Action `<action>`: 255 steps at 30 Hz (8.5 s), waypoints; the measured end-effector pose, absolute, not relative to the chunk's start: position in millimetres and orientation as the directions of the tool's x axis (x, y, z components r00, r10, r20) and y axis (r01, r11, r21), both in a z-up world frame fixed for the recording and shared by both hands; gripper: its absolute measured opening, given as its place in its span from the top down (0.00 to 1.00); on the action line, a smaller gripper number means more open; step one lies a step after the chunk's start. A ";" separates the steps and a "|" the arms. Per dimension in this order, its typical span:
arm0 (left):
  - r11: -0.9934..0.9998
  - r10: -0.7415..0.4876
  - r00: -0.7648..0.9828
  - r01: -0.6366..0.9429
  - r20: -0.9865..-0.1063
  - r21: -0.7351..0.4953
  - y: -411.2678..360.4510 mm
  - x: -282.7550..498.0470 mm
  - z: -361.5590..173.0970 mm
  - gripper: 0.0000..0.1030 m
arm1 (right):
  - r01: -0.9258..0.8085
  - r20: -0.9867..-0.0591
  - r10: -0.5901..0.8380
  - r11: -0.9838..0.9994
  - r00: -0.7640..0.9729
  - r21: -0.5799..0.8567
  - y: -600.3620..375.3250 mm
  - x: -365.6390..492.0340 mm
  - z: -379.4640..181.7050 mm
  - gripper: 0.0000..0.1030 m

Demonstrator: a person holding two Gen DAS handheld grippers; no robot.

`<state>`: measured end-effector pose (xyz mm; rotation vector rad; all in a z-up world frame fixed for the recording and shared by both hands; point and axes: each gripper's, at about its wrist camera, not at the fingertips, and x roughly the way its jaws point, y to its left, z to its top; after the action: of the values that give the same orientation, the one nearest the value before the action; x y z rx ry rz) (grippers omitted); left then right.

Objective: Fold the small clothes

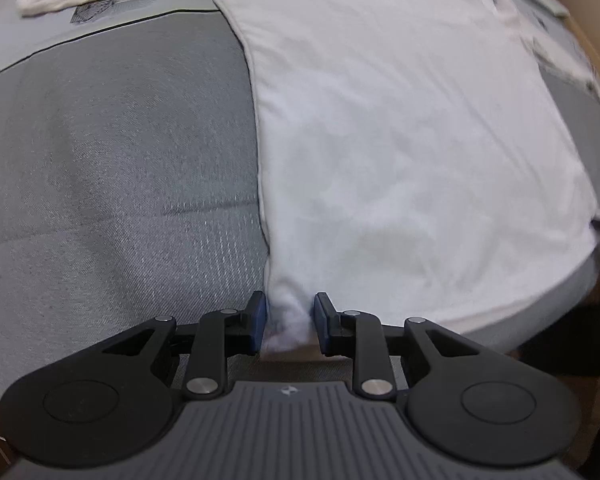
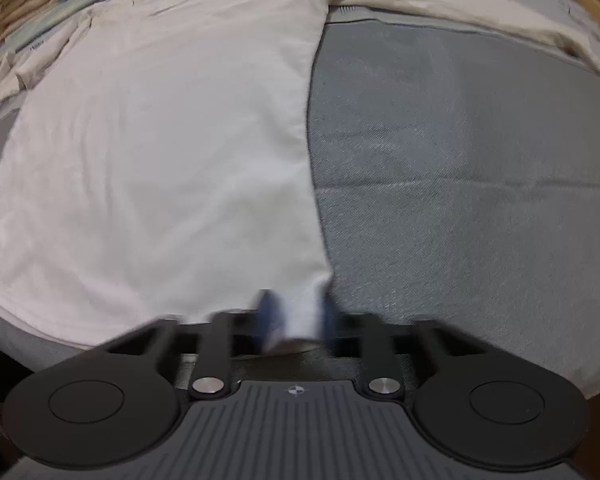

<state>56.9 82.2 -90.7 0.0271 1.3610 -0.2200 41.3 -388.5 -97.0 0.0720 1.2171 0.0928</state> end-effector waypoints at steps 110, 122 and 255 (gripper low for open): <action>0.710 0.274 0.606 -0.651 -0.747 -0.267 340.0 326.4 -63.0 0.53 | -0.110 -0.657 0.266 0.957 0.706 0.269 -259.6 285.2 39.7 0.69; 0.681 0.189 0.641 -0.632 -0.744 -0.371 369.2 333.2 -86.9 0.66 | -0.132 -0.681 0.257 0.964 0.686 0.232 -242.9 292.6 26.7 0.70; 0.942 -0.249 0.353 -0.129 -0.902 -0.310 70.8 345.1 -51.0 0.78 | 0.255 -0.809 -0.031 0.956 0.587 0.148 -357.3 344.7 -32.3 0.89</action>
<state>345.1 70.8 -51.0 -0.3562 1.2154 -0.0792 344.7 -357.3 -32.3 0.2603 0.9309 -0.1685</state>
